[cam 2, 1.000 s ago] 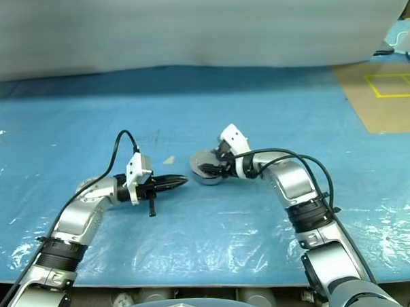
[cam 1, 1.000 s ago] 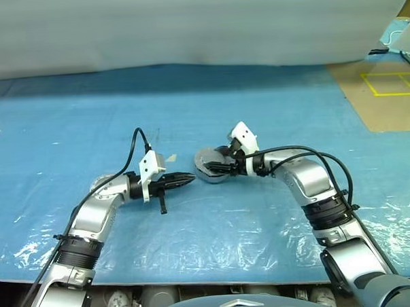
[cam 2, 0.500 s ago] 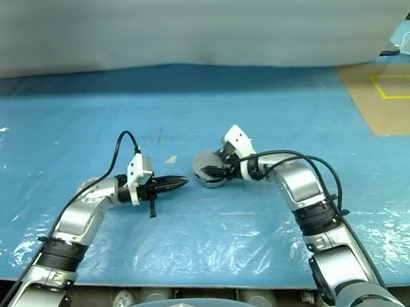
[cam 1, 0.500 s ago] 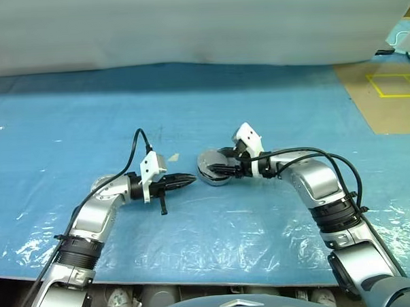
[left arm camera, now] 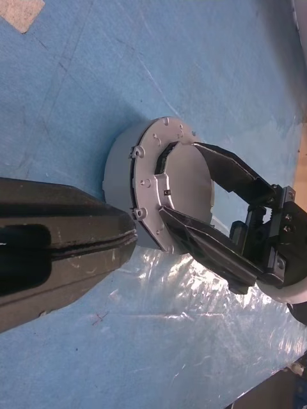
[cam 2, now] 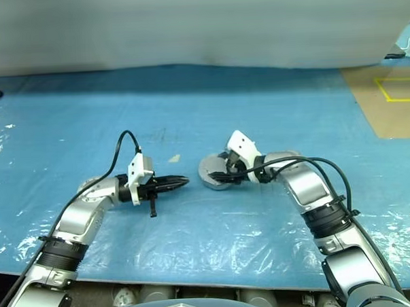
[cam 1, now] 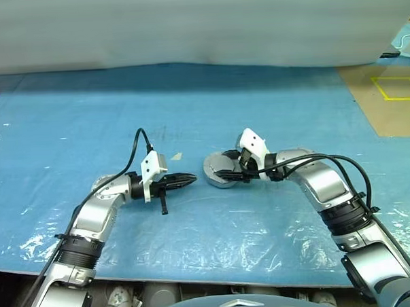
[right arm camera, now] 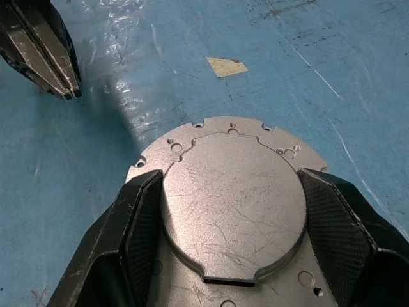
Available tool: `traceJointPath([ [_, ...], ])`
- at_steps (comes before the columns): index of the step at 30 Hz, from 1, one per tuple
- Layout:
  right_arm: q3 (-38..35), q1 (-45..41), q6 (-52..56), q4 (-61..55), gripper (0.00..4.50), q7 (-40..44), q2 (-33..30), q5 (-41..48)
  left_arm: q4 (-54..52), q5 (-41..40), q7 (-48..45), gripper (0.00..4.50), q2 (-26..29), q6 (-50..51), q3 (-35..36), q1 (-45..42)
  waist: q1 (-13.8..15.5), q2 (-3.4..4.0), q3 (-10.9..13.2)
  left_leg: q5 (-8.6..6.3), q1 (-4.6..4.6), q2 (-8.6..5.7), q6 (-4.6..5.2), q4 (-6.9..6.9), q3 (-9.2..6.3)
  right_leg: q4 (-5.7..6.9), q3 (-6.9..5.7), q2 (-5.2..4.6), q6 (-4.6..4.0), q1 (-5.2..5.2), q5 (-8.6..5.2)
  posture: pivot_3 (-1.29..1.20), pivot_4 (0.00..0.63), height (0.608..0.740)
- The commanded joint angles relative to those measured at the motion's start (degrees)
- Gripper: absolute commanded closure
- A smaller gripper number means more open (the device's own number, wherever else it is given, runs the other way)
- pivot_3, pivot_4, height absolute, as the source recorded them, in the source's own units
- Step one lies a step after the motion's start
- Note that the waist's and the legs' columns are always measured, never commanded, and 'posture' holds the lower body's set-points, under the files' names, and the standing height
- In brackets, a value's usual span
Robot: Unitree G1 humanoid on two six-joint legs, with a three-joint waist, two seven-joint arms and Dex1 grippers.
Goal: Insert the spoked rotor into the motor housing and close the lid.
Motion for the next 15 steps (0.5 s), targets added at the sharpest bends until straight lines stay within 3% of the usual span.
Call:
traceJointPath([
  [1, 1.3, 1.4, -2.8, 2.1, 1.54, 0.8, -2.1, -2.9, -2.1, -0.5, -0.1, 4.5, 0.3, 0.0, 0.2, -0.3, 0.1, 0.0, 0.0, 0.0, 0.0, -0.01, 0.0, 0.01, 0.0, 0.02, 0.0, -0.01, 0.0, 0.0, 0.0, 0.0, 0.15, 0.74],
  [10, 3.2, 1.1, -7.2, 8.7, 1.54, -1.7, -3.3, -7.6, -1.9, -0.6, -0.2, 4.5, 0.2, 0.1, 0.2, -0.5, 0.1, 0.0, 0.0, 0.0, 0.2, -0.01, 0.01, 0.1, -0.01, 0.04, 0.0, -0.04, -0.22, 0.25, -0.13, 0.0, 0.15, 0.74],
  [15, 4.4, 0.0, -3.5, 11.0, 1.54, -3.3, -2.6, -8.0, -1.8, -0.6, -0.2, 4.5, 0.1, 0.0, 0.3, -0.5, 0.1, 0.0, 0.0, -0.05, 1.06, 0.02, 0.08, 0.1, 0.0, 0.05, 0.03, -0.15, -0.23, 1.02, -0.15, 0.0, 0.15, 0.74],
])
